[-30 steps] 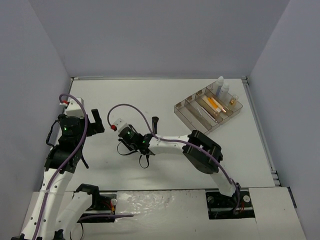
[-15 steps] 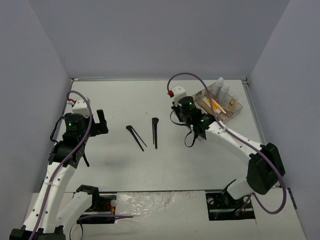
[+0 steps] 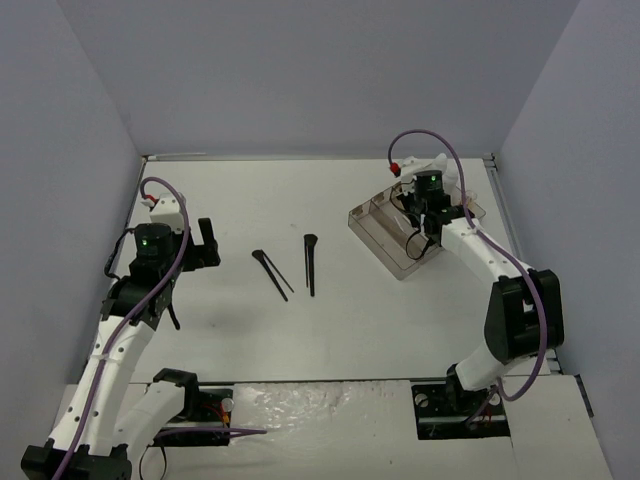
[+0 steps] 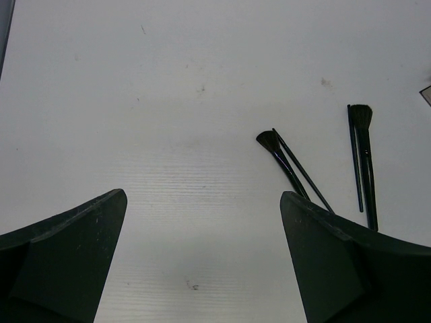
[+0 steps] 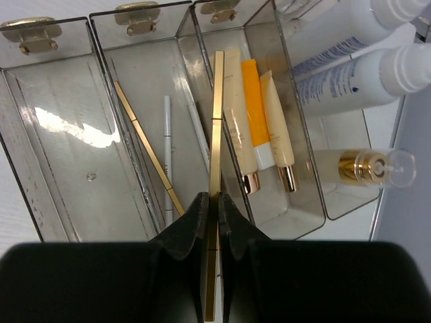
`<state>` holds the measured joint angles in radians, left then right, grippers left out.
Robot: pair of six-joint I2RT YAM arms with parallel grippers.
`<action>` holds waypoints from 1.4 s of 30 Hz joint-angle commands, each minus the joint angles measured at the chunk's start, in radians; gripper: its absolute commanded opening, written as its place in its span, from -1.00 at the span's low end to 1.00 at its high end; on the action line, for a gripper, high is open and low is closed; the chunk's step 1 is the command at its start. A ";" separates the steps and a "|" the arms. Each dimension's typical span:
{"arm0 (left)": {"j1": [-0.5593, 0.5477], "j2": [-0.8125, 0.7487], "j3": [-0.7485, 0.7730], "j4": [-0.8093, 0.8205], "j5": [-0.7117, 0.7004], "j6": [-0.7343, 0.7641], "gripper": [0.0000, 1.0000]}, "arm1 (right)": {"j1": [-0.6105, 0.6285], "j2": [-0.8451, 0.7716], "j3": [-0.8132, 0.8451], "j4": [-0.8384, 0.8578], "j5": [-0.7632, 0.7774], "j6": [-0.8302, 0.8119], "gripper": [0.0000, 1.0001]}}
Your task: Organize the makeup
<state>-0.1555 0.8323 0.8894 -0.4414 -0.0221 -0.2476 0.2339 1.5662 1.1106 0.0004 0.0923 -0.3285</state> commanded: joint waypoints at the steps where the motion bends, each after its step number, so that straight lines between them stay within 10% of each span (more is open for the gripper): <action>1: 0.008 0.011 0.044 0.053 0.015 -0.016 0.94 | -0.001 0.068 0.062 0.015 -0.039 -0.105 -1.00; 11: 0.008 0.019 0.048 0.052 0.022 -0.013 0.94 | -0.001 0.159 0.099 0.016 -0.072 -0.139 -0.78; 19: 0.007 0.021 0.062 0.100 0.071 -0.004 0.94 | 0.006 0.092 0.104 0.019 -0.106 -0.051 0.14; 32: 0.008 0.161 0.259 0.231 0.031 0.054 0.94 | 0.382 -0.125 0.000 0.088 0.156 0.430 0.28; 42: 0.055 0.197 0.248 0.413 0.079 0.085 0.94 | 0.609 0.061 0.012 0.160 0.259 0.635 0.21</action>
<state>-0.1491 1.0569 1.1293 -0.2116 0.0187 -0.1731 0.8092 1.5431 1.0999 0.0795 0.2567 0.2029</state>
